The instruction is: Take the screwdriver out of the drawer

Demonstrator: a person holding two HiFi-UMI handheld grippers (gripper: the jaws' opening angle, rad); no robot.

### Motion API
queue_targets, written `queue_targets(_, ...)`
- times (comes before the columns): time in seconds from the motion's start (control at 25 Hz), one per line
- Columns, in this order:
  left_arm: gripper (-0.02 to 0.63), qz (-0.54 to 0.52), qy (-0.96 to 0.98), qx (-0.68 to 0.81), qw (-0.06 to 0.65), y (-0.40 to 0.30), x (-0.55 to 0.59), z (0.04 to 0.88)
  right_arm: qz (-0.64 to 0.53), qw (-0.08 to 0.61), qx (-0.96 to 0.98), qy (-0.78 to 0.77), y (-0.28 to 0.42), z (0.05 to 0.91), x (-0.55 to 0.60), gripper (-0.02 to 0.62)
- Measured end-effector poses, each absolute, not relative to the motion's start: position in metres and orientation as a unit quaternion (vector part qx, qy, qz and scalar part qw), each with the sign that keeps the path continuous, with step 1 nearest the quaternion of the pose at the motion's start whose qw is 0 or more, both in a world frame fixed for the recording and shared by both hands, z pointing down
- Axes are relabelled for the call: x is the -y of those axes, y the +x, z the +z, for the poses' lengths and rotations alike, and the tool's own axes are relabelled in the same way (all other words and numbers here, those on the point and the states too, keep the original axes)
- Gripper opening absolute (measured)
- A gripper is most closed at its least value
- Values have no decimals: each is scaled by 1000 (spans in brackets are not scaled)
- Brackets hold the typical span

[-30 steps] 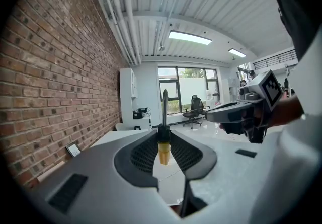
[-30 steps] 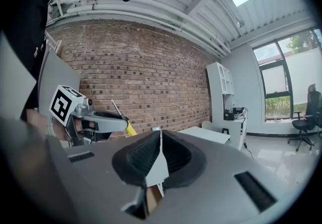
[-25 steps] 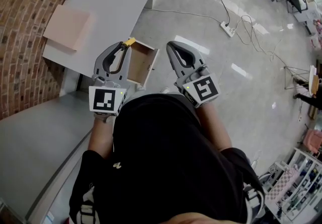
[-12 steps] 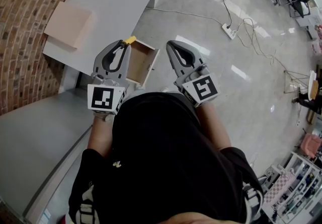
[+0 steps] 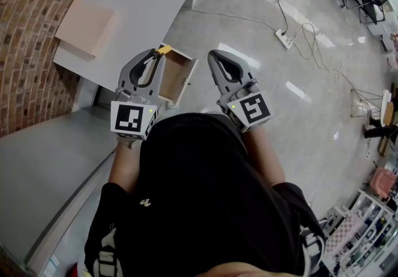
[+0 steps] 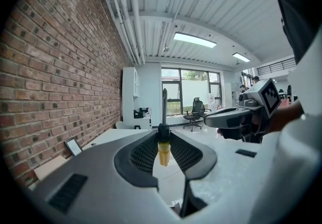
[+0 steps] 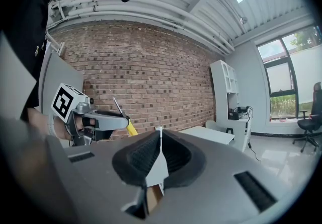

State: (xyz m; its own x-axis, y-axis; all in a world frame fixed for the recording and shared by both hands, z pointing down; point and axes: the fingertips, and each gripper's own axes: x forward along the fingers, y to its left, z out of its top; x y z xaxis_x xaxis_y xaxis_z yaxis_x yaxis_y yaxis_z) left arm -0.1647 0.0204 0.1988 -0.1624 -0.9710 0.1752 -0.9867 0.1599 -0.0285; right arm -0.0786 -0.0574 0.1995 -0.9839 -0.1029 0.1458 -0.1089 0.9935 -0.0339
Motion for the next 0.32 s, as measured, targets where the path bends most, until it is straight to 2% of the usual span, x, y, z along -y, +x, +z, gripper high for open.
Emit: queue_targets(0.32,80,76,647,756,66,-157,-28,208,18,66,997,44,-76,202,47,12)
